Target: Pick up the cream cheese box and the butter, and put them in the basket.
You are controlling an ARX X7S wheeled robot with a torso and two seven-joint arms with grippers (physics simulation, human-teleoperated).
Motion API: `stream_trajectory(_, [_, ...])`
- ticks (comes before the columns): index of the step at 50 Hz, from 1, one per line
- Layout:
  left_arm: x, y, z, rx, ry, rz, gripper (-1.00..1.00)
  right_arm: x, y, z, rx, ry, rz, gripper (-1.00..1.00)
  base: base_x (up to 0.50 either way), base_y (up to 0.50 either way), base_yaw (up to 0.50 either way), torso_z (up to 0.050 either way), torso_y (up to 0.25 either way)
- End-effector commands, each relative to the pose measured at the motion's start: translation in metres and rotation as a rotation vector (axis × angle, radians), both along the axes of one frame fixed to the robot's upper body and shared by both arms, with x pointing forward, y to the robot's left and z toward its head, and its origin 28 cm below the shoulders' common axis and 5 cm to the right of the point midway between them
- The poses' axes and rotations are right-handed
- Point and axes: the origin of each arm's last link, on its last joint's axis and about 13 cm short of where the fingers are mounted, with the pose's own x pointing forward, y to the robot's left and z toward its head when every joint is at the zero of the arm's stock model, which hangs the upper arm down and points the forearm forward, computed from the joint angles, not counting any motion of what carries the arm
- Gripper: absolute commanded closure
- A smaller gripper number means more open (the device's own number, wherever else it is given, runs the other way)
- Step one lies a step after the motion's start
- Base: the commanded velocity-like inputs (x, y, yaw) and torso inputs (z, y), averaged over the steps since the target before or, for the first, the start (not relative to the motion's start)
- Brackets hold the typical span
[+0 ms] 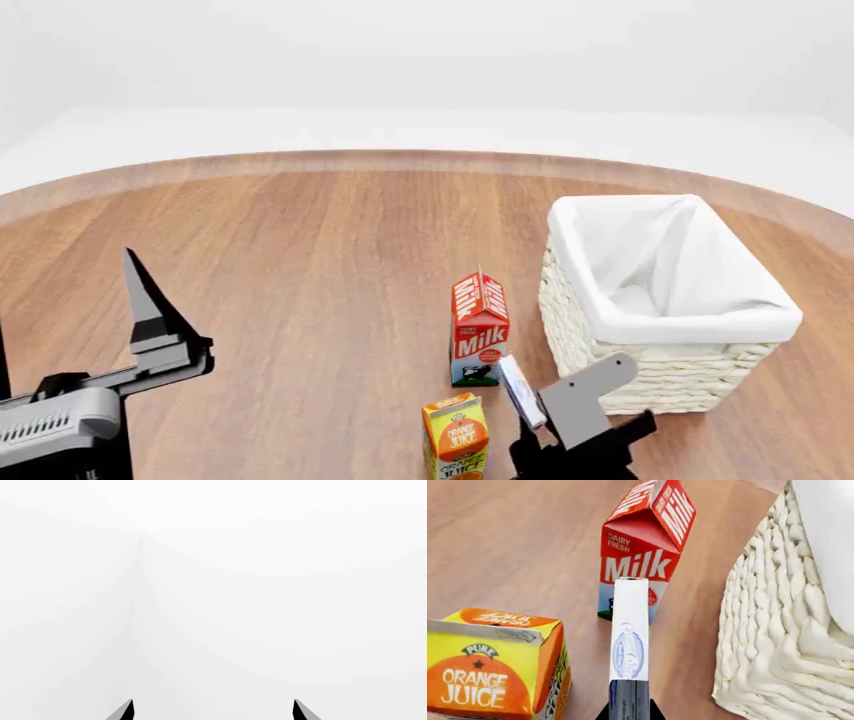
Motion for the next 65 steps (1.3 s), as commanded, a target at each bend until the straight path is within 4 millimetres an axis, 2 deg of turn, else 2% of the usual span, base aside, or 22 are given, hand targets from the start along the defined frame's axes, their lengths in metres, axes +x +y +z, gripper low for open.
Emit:
stream_trajectory(1, [-0.001, 0.001, 0.001, -0.002, -0.004, 0.002, -1.0, -0.022, -0.002, 0.048, -0.001, -0.176, 0.014, 1.0, 0.0, 0.0, 0.0, 0.0, 0.0])
stream_trajectory(8, [-0.001, 0.002, 0.002, -0.006, -0.006, 0.005, -1.0, -0.03, -0.005, 0.064, -0.013, -0.216, 0.011, 1.0, 0.0, 0.0, 0.0, 0.0, 0.001])
stream_trajectory(16, [-0.002, 0.003, 0.004, -0.009, -0.012, 0.01, -1.0, -0.032, -0.012, 0.096, -0.015, -0.325, -0.039, 1.0, 0.0, 0.0, 0.0, 0.0, 0.0])
stream_trajectory(32, [-0.003, 0.003, 0.005, -0.007, -0.016, 0.012, -1.0, -0.038, -0.028, 0.145, -0.044, -0.497, -0.12, 1.0, 0.0, 0.0, 0.0, 0.0, 0.001])
stream_trajectory(54, [-0.003, 0.002, 0.007, -0.005, -0.019, 0.01, -1.0, -0.047, -0.052, 0.188, -0.092, -0.653, -0.25, 1.0, 0.0, 0.0, 0.0, 0.0, 0.0])
stream_trajectory(60, [-0.003, 0.002, 0.006, -0.005, -0.017, 0.008, -1.0, -0.045, -0.053, 0.194, -0.086, -0.66, -0.251, 1.0, 0.0, 0.0, 0.0, 0.0, 0.0])
stream_trajectory(65, [-0.002, 0.002, 0.006, -0.005, -0.014, 0.007, -1.0, -0.037, -0.052, 0.203, -0.105, -0.676, -0.244, 1.0, 0.0, 0.0, 0.0, 0.0, 0.0])
